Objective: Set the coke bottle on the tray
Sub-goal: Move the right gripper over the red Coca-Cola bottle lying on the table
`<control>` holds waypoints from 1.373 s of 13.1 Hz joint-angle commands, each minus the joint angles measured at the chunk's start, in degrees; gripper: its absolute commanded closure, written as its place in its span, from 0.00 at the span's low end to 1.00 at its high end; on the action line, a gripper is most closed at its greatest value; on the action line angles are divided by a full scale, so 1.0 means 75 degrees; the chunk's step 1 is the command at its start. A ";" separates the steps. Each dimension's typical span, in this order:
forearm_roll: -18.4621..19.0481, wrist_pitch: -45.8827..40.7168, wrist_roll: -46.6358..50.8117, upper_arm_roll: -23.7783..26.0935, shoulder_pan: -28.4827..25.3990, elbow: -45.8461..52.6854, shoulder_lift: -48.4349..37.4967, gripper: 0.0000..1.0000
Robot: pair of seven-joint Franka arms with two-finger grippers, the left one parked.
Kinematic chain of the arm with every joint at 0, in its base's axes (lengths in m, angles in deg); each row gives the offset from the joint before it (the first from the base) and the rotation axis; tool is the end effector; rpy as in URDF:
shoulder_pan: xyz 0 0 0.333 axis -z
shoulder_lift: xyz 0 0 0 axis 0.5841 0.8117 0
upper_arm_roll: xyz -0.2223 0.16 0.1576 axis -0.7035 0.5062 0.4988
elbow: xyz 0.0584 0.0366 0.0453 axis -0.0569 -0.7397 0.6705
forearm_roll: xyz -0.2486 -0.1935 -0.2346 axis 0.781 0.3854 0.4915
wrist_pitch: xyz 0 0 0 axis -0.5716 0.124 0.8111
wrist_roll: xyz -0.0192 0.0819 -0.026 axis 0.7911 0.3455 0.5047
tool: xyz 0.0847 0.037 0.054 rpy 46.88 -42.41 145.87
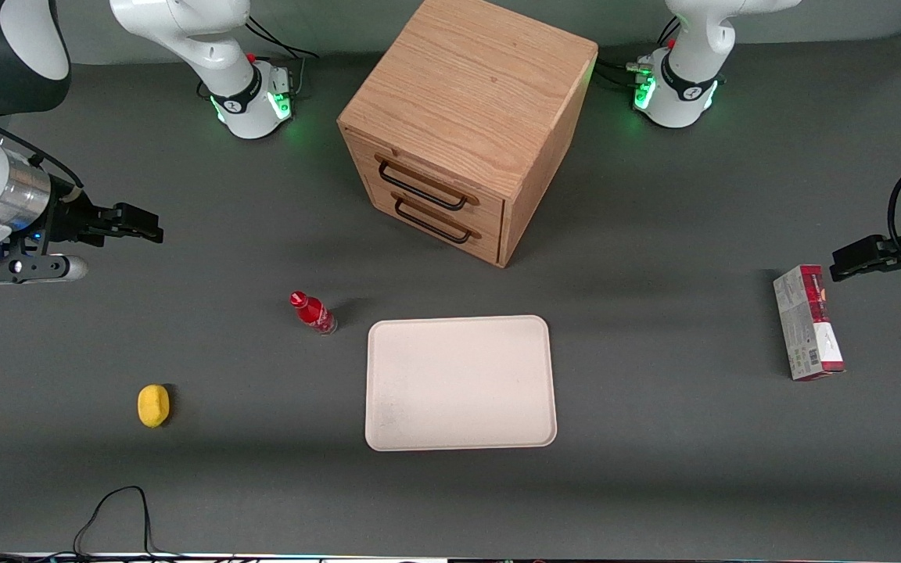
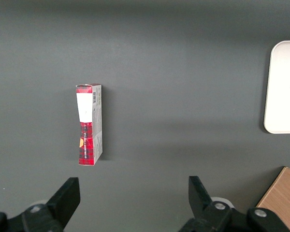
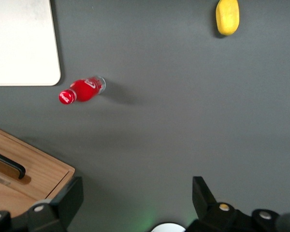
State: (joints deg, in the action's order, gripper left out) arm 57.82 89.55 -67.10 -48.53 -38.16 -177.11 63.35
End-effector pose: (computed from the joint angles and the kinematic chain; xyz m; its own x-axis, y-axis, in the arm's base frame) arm 0.5581 0.0504 0.5613 0.9854 0.0069 -0.1701 -0.0008 -0.9990 -0.0448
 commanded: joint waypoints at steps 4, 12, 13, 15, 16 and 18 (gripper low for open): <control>-0.0114 -0.0219 -0.0139 0.0088 0.0100 0.0134 0.0079 0.00; -0.0114 -0.0219 -0.0045 0.0065 0.0171 0.0205 0.0173 0.00; -0.0102 -0.0219 -0.0033 0.0065 0.0159 0.0251 0.0173 0.00; -0.0172 -0.0219 0.0280 0.0123 0.0089 0.0426 0.0266 0.00; -0.0184 -0.0231 0.0794 0.0147 -0.0039 0.0729 0.0464 0.00; -0.0184 -0.0325 0.1521 0.0135 -0.0763 0.1257 0.0769 0.00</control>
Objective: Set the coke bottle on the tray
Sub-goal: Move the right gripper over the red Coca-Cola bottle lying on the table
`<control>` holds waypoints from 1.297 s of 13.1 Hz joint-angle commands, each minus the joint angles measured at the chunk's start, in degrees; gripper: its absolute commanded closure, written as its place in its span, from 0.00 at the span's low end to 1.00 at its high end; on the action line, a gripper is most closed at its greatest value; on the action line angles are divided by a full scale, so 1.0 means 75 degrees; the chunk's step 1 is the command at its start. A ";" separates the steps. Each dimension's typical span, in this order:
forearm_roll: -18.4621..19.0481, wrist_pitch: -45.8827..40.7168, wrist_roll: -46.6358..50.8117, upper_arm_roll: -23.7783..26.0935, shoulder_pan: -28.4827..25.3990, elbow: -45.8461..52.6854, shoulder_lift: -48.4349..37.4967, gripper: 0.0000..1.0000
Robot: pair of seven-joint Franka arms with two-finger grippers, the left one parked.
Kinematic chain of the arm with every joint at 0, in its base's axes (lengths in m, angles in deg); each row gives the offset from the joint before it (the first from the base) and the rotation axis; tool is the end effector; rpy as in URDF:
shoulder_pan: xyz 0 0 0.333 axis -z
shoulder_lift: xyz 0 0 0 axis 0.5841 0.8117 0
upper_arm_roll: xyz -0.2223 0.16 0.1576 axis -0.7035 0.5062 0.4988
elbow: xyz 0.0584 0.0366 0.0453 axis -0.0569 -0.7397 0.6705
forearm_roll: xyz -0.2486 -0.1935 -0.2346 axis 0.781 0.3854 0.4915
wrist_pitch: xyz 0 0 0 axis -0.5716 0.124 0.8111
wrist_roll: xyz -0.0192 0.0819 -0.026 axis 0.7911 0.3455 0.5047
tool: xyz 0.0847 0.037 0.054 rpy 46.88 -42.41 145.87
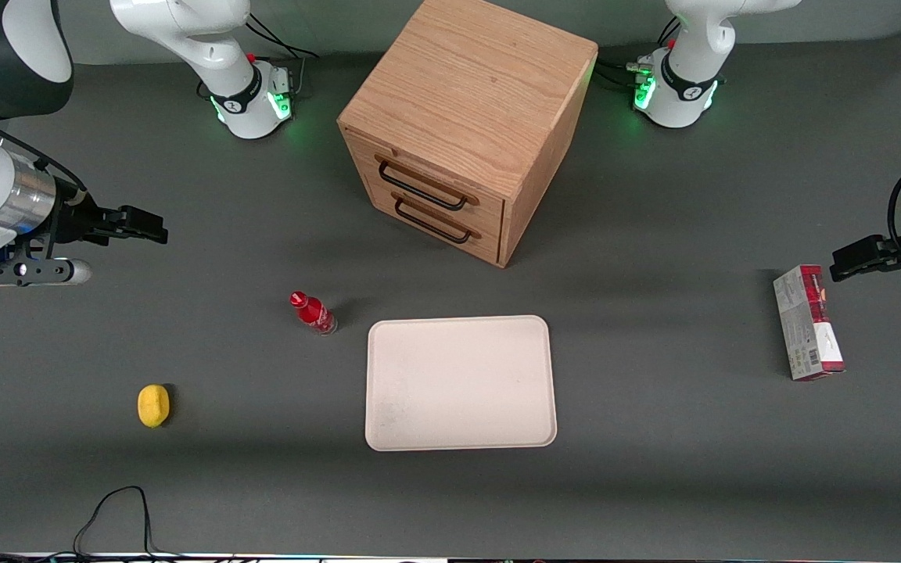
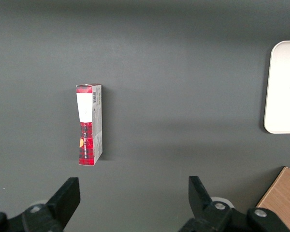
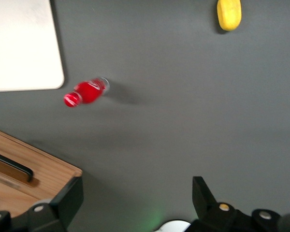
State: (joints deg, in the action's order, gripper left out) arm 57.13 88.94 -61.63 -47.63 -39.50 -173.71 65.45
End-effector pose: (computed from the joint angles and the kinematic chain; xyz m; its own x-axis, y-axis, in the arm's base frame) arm 0.5674 0.0742 0.5673 0.9853 -0.0480 -0.1642 -0.0562 -0.9974 -0.0452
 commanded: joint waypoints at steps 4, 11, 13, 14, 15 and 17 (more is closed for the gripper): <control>-0.0093 -0.0291 0.2143 0.0015 -0.1467 0.1556 0.1030 0.00; -0.0081 0.0445 0.2143 0.0015 -0.1619 0.0772 0.1497 0.00; -0.0069 0.1065 0.2097 0.0015 -0.1654 0.0352 0.1662 0.00; -0.0058 0.1521 0.2061 0.0015 -0.1643 0.0036 0.1721 0.00; -0.0023 0.1920 0.2061 0.0015 -0.1666 -0.0246 0.1768 0.00; 0.0036 0.2693 0.2049 -0.0008 -0.1795 -0.0913 0.1815 0.00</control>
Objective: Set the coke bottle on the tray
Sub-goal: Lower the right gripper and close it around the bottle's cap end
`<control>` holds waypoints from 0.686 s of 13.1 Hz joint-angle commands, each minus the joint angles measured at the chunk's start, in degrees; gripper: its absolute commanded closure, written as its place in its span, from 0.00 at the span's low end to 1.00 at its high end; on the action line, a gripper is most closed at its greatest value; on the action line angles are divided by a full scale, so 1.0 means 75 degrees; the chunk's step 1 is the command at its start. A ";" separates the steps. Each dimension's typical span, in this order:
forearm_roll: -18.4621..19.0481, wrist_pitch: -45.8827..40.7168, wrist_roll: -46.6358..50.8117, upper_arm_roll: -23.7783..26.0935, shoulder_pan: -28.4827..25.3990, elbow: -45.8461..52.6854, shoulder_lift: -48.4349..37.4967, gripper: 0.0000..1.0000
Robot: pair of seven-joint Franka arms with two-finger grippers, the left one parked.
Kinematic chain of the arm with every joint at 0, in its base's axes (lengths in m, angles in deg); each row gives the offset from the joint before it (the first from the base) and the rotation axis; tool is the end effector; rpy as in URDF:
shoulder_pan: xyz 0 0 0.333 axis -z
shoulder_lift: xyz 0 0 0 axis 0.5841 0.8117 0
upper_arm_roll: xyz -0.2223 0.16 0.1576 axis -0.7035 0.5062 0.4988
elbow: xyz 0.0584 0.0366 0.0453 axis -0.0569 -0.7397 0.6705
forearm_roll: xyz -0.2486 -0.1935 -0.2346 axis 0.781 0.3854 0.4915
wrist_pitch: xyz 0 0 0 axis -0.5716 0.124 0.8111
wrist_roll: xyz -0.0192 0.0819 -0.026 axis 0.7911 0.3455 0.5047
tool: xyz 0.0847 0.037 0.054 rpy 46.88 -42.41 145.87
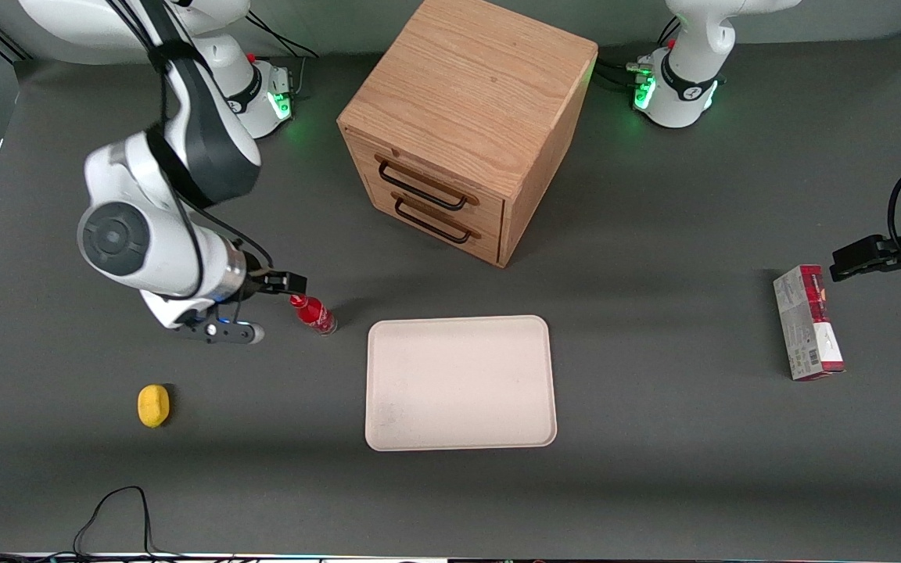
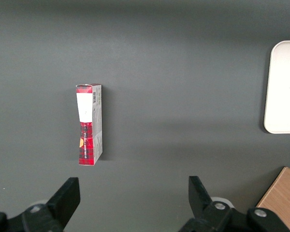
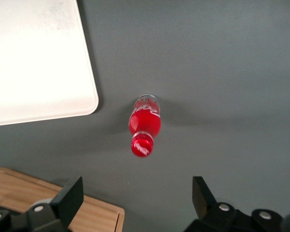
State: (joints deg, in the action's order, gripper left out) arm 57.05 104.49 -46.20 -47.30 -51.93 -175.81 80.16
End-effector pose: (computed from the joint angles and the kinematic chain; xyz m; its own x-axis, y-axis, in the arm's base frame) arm 0.6029 0.2166 0.4129 0.9736 -0.1176 -0.1954 -0.1202 -0.9928 -0.0011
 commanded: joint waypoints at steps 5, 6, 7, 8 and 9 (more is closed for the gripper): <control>0.0071 0.1889 -0.0031 -0.0052 -0.0173 -0.1726 -0.0193 0.00; 0.0071 0.2030 -0.0031 -0.0052 -0.0185 -0.1831 -0.0193 0.00; 0.0071 0.2089 -0.0042 -0.0052 -0.0174 -0.1913 -0.0216 0.00; 0.0082 0.2090 -0.0043 -0.0052 -0.0185 -0.1937 -0.0228 0.00; 0.0082 0.2101 -0.0043 -0.0052 -0.0185 -0.1938 -0.0216 0.00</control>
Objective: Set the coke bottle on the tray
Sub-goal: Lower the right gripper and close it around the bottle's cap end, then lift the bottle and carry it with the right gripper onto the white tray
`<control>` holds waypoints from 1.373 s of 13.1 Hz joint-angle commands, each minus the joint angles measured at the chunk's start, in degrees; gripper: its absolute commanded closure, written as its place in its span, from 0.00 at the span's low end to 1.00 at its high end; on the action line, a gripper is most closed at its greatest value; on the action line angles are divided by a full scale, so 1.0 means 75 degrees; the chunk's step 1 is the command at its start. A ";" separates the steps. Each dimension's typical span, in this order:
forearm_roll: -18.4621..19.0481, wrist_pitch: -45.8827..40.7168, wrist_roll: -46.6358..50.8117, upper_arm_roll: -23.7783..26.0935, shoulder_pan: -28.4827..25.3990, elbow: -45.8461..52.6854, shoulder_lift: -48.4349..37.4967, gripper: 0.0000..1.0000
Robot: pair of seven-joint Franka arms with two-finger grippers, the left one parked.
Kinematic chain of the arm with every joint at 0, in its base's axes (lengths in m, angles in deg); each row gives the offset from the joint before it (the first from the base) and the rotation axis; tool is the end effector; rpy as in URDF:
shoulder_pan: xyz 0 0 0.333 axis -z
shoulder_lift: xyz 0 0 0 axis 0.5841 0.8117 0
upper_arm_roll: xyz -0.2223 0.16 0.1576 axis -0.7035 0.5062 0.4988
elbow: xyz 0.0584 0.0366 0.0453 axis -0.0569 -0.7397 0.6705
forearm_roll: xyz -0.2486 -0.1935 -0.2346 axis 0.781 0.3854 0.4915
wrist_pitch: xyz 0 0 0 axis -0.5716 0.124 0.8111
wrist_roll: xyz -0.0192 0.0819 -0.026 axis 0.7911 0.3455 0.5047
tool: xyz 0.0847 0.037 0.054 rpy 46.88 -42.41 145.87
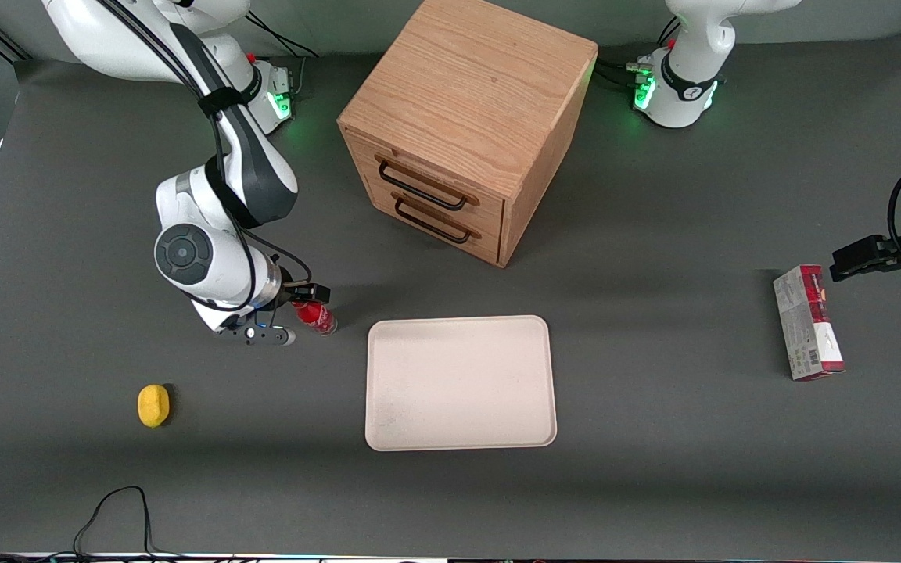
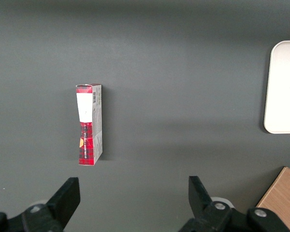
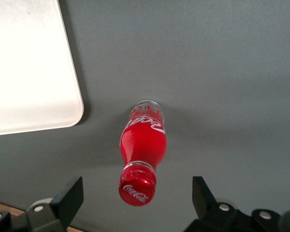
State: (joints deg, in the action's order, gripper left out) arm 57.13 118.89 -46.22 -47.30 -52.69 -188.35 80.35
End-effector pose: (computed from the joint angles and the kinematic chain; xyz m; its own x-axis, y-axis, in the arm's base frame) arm 0.5812 0.2171 0.3306 0.9789 -0.1189 -0.1665 -0.1215 -0.9926 -0.0057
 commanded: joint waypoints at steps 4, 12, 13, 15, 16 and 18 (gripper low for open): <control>0.0177 0.0262 -0.0040 -0.0064 -0.0189 -0.0336 -0.0253 0.69; 0.0177 0.0239 -0.0040 -0.0088 -0.0177 -0.0336 -0.0265 1.00; 0.0177 0.0204 -0.0040 -0.0088 -0.0177 -0.0313 -0.0265 1.00; 0.0166 0.0145 -0.0017 -0.0111 -0.0154 0.0002 -0.0265 1.00; 0.0154 -0.0179 0.0007 -0.0111 -0.0107 0.0340 -0.0265 1.00; 0.0131 -0.1721 0.0007 -0.0123 -0.0002 0.1661 -0.0171 1.00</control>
State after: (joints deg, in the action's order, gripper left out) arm 57.77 115.76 -46.26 -47.95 -53.25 -184.73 79.64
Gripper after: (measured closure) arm 0.692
